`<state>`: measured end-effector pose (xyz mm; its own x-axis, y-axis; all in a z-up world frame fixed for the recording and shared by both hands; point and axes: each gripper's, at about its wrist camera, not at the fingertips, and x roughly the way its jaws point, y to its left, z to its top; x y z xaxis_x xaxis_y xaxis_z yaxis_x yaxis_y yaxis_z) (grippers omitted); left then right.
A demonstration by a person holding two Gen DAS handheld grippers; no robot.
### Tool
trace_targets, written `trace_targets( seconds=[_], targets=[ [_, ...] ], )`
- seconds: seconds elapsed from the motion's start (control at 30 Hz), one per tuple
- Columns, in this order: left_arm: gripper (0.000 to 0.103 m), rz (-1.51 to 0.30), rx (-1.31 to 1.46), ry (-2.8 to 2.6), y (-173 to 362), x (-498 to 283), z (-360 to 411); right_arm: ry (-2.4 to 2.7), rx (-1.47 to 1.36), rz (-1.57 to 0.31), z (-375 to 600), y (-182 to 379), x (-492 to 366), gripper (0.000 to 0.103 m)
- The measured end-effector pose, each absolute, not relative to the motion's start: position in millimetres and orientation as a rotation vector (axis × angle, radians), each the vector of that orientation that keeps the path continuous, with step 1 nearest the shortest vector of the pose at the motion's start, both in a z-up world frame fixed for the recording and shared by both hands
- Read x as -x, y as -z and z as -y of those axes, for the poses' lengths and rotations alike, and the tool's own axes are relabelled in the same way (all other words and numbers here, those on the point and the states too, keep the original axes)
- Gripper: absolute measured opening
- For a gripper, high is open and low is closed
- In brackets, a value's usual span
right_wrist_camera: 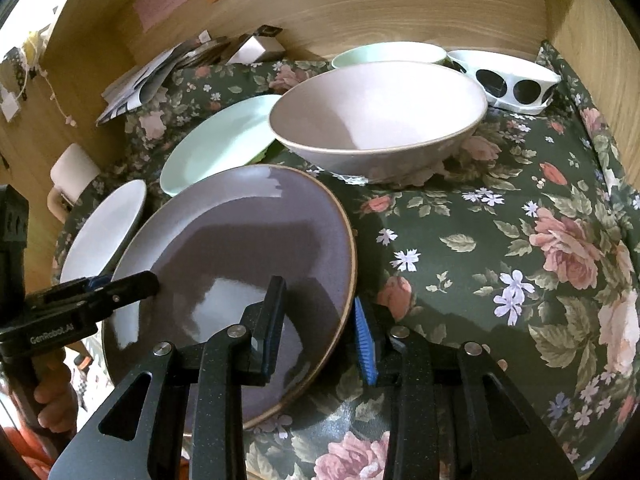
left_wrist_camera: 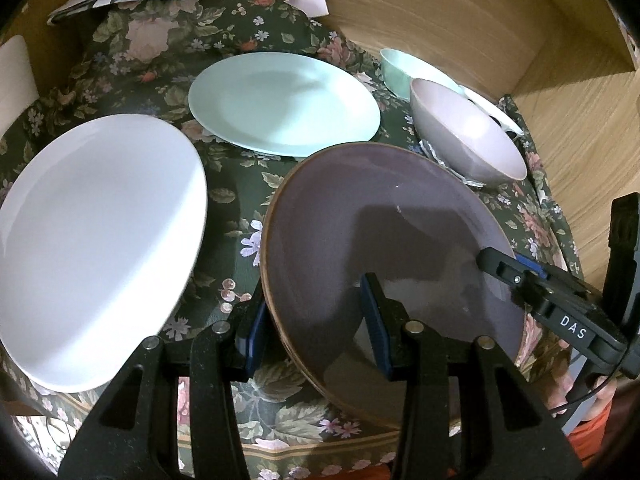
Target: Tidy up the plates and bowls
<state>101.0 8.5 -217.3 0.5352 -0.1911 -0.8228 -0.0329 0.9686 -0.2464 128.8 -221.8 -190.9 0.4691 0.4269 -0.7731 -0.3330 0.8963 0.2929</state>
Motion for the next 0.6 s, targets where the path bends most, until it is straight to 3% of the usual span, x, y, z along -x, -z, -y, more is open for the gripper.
trace_targets(
  seconds=[0.1,0.33,0.5,0.6],
  targets=[
    [0.045,-0.986,0.223,0.077,215,-99,-8,-0.447,-0.078,-0.954,222,187,-125,0.031],
    [0.054,-0.9,0.164,0.019,196,-89,-13,-0.418,-0.053,-0.873,226,166,-115,0.044],
    [0.061,-0.827,0.136,-0.015,177,-78,-20,-0.443,-0.051,-0.816,223,148,-108,0.047],
    [0.065,-0.758,0.125,-0.036,160,-68,-27,-0.461,-0.043,-0.78,215,138,-103,0.057]
  ],
)
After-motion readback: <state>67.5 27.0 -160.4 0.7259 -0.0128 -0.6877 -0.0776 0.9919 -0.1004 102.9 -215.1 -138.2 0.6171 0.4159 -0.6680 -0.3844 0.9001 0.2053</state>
